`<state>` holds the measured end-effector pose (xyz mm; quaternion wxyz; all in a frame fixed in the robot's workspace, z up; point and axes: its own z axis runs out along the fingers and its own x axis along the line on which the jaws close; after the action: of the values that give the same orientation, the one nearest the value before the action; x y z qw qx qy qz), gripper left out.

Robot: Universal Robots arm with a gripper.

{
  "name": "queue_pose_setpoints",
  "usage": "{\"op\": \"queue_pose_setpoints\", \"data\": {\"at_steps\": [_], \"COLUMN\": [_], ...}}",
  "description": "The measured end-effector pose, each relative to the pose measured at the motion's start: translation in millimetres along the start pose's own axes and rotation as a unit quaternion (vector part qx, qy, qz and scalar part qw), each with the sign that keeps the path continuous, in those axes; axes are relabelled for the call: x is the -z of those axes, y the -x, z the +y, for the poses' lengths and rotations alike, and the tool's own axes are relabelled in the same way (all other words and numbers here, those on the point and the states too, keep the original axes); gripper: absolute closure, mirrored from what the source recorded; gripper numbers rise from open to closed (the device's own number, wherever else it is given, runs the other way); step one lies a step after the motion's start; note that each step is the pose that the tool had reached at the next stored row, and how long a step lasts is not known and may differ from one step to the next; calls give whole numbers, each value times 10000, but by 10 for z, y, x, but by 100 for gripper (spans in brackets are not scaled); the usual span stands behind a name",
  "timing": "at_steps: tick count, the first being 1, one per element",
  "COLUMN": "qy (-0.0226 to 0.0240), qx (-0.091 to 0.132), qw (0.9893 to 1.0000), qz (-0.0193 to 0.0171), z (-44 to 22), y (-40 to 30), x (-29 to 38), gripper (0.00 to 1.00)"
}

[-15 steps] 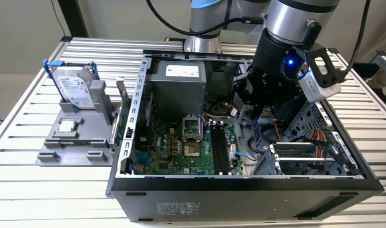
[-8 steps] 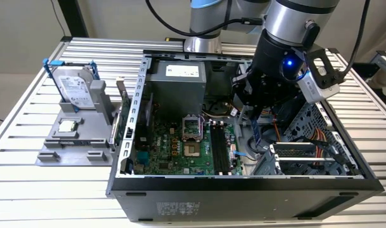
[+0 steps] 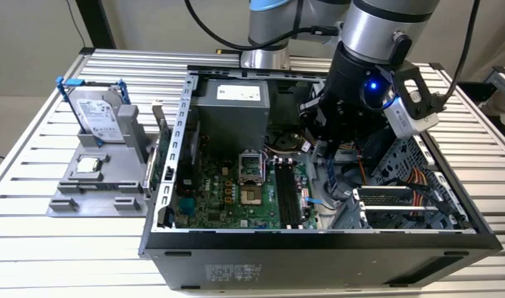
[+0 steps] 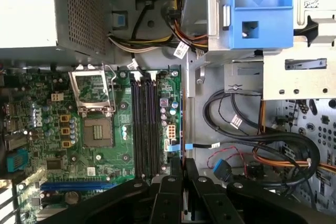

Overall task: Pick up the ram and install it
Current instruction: 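Insert the ram into the slot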

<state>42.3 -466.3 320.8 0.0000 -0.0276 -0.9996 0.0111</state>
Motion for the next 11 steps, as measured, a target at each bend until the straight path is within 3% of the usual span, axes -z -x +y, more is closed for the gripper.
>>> {"op": "queue_pose_setpoints", "data": {"at_steps": [11], "qy": [8], "qx": [68], "qw": [10000], "qz": [-1], "z": [-5], "y": [-23], "x": [-139], "gripper": [100]}}
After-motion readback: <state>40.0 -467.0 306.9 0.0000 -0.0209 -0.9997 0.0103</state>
